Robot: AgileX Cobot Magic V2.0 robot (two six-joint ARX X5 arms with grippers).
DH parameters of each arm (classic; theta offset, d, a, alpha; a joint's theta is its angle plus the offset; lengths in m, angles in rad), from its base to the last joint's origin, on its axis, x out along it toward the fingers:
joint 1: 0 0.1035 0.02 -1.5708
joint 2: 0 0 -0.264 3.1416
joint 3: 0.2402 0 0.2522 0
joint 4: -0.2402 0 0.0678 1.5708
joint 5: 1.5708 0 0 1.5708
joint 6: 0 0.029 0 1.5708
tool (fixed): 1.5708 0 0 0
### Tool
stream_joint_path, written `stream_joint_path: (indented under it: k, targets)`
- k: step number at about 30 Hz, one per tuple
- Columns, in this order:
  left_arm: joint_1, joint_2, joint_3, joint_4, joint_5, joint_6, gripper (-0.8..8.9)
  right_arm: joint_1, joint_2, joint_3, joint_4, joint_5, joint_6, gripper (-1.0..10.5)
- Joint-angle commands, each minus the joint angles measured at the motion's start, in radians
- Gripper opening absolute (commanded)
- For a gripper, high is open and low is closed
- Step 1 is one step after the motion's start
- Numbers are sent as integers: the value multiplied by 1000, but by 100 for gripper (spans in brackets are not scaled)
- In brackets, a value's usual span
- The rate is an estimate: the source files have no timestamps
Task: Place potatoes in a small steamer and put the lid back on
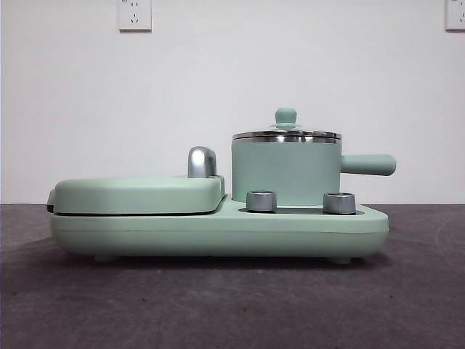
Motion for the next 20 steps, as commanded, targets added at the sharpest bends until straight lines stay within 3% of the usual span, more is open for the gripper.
stream_joint_path:
  k: [1,7,8,10,13,16,20]
  targets:
    - [-5,-40,14,14,0,-11,5,3,3,12,-79,-2,6,16]
    - [29,-144,-64,130,-2,-10,5,3,3,12,-79,-2,6,16]
    - [54,-163,-97,171,1,19,5,3,3,12,-79,-2,6,16]
    - [147,-218,-201,285,4,205,5,3,3,12,-79,-2,6,16]
    - [307,-309,-376,406,-5,305,5,3,3,12,-79,-2,6,16]
    - [438,-400,-557,525,-33,306,5,3,3,12,-79,-2,6,16]
    - [533,-500,-762,694,-34,285,5,3,3,12,-79,-2,6,16]
